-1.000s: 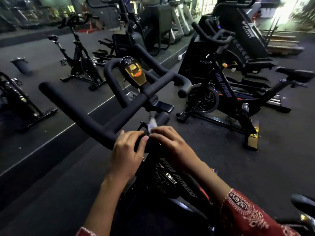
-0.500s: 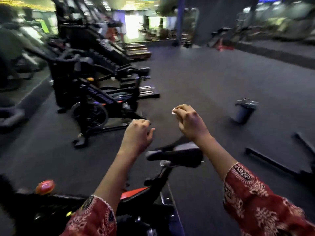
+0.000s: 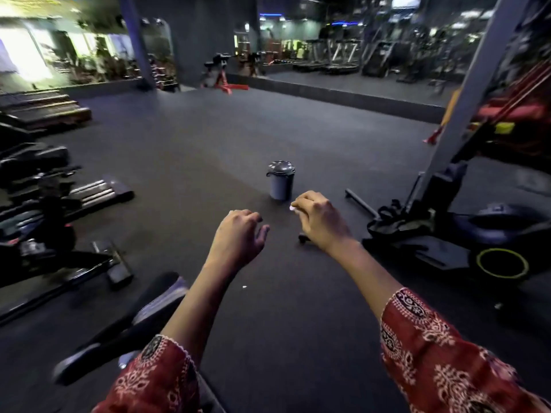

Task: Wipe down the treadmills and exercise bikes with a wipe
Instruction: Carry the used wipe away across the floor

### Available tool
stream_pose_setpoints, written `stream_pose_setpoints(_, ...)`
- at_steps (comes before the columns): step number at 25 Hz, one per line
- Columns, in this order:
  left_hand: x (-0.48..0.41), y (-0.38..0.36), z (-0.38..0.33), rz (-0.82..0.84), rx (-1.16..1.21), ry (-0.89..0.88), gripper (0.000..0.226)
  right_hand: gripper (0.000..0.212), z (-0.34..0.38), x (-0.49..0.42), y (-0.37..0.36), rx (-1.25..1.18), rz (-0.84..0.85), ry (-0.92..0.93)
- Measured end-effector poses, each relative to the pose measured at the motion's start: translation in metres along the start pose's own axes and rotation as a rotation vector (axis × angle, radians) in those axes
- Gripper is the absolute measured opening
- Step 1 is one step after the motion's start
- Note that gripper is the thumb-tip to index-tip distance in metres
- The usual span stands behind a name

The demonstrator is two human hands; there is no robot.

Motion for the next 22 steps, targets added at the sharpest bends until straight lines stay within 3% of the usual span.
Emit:
stream_pose_setpoints(7, -0.063, -0.087, 0.052, 0.016, 0.007, 0.041, 0.018, 0.011, -0.065, -0.057, -0.062, 0.040, 0.003, 0.020)
stream_pose_setpoints(17, -0.266, -0.222, 0.230, -0.025, -0.065, 0.126, 0.022, 0.017, -0.159, -0.263, -0.272, 0.040, 0.083, 0.009)
stream_pose_setpoints(19, -0.297, -0.251, 0.261, 0.003, -0.078, 0.144, 0.024, 0.013, -0.180, -0.294, -0.312, 0.050, 0.070, 0.005)
stream_pose_setpoints(22, -0.330, -0.308, 0.309, 0.097, -0.083, 0.178, 0.027, 0.018, -0.223, -0.333, -0.381, 0.047, 0.193, -0.021)
Point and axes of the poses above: each hand's wrist, its own x-axis away from the middle knuckle, its own y-axis out of the back of the hand, z = x × y, the point moved 2 cm from there along -x, towards the middle knuckle, and after that the axes turned 15 degrees about -z, right-handed, at the moved point
